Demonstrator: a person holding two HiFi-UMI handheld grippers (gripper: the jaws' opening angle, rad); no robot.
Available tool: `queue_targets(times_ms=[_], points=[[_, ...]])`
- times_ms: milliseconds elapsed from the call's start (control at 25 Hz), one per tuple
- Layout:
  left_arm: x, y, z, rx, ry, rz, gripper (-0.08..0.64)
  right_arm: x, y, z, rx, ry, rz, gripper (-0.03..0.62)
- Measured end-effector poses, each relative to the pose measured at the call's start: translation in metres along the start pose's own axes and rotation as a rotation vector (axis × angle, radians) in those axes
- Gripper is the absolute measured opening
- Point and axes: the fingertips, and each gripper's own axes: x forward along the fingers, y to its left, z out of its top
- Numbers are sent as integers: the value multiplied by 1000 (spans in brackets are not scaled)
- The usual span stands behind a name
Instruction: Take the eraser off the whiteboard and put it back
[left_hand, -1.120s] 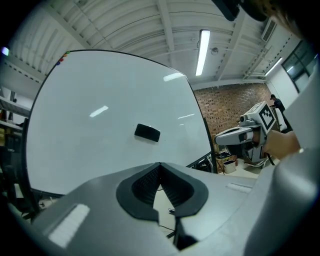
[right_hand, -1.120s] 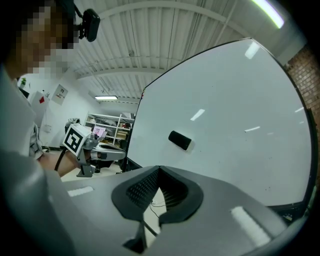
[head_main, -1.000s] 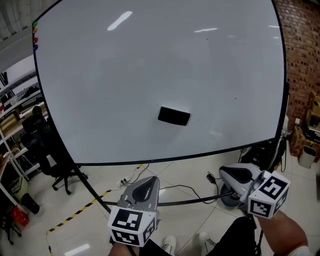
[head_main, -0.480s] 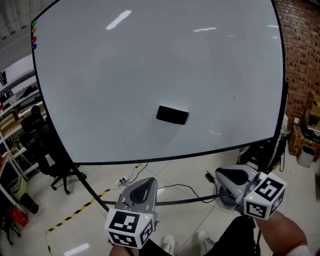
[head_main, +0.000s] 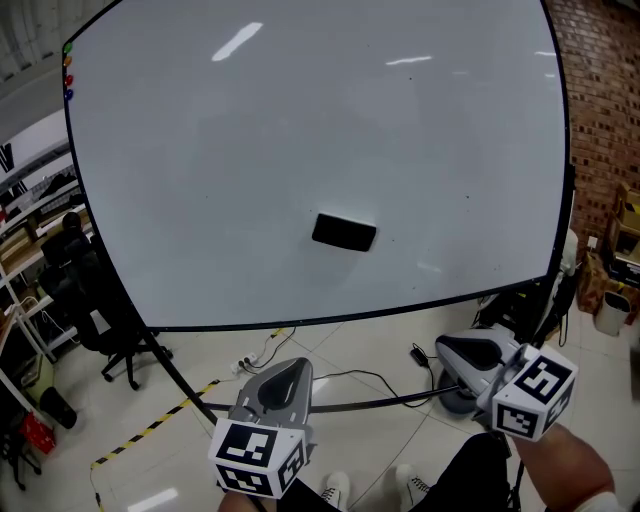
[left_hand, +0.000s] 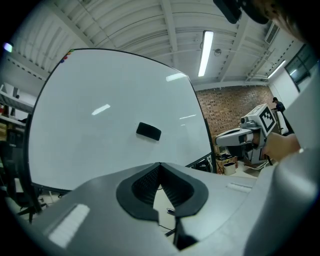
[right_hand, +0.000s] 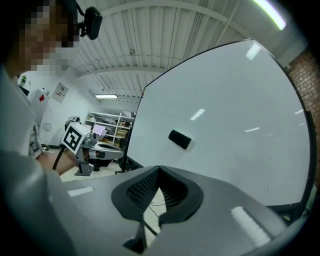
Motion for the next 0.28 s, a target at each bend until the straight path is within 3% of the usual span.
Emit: queue_targets(times_ms=[280], points=[[-4,-1,-2,-14,-2,7,17,-3,2,-11,3,22,7,2]])
